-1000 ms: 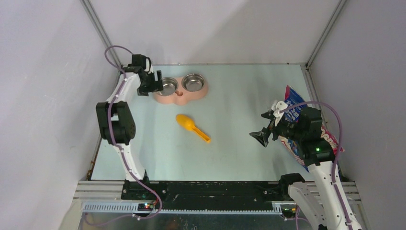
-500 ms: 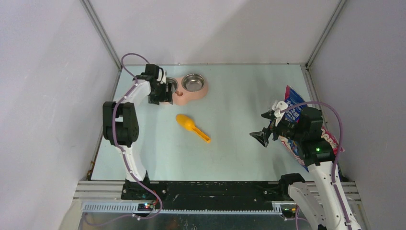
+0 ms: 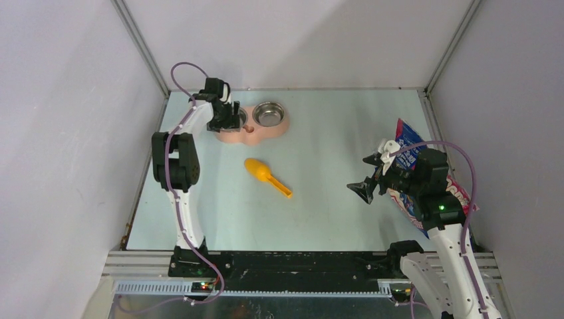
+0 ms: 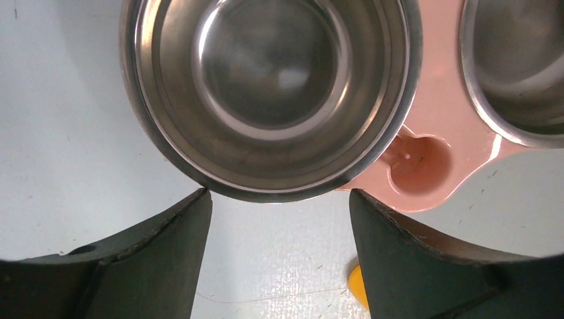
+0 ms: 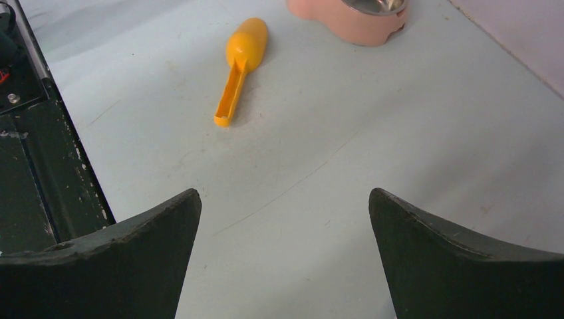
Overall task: Serve the pet food
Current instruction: Move the pet food bowl to the center of the board.
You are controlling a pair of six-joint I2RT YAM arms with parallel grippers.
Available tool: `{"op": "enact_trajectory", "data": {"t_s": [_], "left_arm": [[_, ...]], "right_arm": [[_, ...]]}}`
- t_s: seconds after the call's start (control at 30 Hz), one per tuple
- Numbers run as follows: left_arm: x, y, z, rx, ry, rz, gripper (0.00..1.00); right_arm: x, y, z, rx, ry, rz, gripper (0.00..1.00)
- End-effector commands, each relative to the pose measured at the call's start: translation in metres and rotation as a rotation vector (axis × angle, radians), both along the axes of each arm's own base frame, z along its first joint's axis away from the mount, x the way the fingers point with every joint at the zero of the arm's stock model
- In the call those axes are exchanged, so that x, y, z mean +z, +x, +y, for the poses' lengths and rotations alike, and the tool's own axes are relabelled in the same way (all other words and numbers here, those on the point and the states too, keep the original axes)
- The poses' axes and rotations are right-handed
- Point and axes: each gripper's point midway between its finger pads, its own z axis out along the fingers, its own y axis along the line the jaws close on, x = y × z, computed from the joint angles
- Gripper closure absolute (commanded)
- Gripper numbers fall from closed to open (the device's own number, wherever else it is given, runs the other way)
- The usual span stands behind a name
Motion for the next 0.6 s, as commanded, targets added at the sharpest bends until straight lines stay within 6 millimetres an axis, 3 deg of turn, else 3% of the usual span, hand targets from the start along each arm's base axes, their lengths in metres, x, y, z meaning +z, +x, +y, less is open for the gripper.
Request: {"op": "enact_trajectory", "data": {"t_s": [0.0, 0.37, 0.57], "left_arm": [[0.022, 0.013, -0.009, -0.012, 0.006, -0.068, 0.20], [0.048, 0.003, -0.019, -0.036, -0.031, -0.107, 0.22], [0.024, -0.007, -0.026, -0.053, -0.026, -0.065, 0.35]], "right_arm": [[0.007, 0.002, 0.001, 0.006, 0.014, -0.028, 0.00], [0.006, 0.002, 0.001, 0.004, 0.010, -0.028, 0.00], [0.006, 0.002, 0.002, 0.005, 0.010, -0.029, 0.00]]}}
